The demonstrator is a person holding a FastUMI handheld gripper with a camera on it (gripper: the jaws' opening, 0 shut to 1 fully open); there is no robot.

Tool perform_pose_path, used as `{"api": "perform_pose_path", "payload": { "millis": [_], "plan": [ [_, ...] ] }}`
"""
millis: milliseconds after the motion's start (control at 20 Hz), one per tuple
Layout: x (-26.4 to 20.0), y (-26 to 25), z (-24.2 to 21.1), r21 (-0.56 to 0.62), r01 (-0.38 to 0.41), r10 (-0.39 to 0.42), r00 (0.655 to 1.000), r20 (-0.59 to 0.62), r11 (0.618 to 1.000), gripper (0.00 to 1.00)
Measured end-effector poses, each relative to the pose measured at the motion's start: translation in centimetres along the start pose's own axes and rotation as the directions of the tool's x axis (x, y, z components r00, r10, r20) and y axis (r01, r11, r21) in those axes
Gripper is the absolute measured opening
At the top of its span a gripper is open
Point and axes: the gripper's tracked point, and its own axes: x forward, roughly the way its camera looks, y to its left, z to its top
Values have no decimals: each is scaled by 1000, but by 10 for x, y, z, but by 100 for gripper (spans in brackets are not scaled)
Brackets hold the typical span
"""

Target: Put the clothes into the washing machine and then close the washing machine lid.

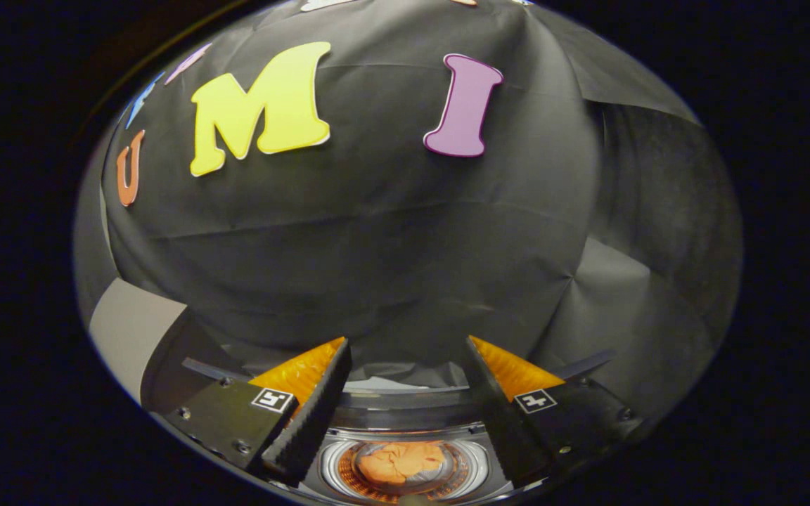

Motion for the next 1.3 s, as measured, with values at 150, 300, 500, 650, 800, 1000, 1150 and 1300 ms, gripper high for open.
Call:
{"api": "perform_pose_path", "payload": {
  "millis": [150,300,500,650,800,1000,1150,1300],
  "plan": [
    [-6,-1,-5,-1,1,-1,1000,17,1000,99],
    [-13,-1,-9,-3,-3,3,1000,27,1000,99],
    [-24,-2,-18,-3,-3,3,999,39,1000,99],
    [-24,-2,-20,-8,-7,8,999,39,1000,99],
    [-29,-2,-24,-9,-10,11,999,40,1000,99],
    [-35,-3,-32,-13,-14,15,998,53,1000,99],
    [-45,-6,-46,-15,-14,14,998,65,1000,99],
    [-51,-7,-52,-12,-15,16,997,71,1000,99]
  ]
}}
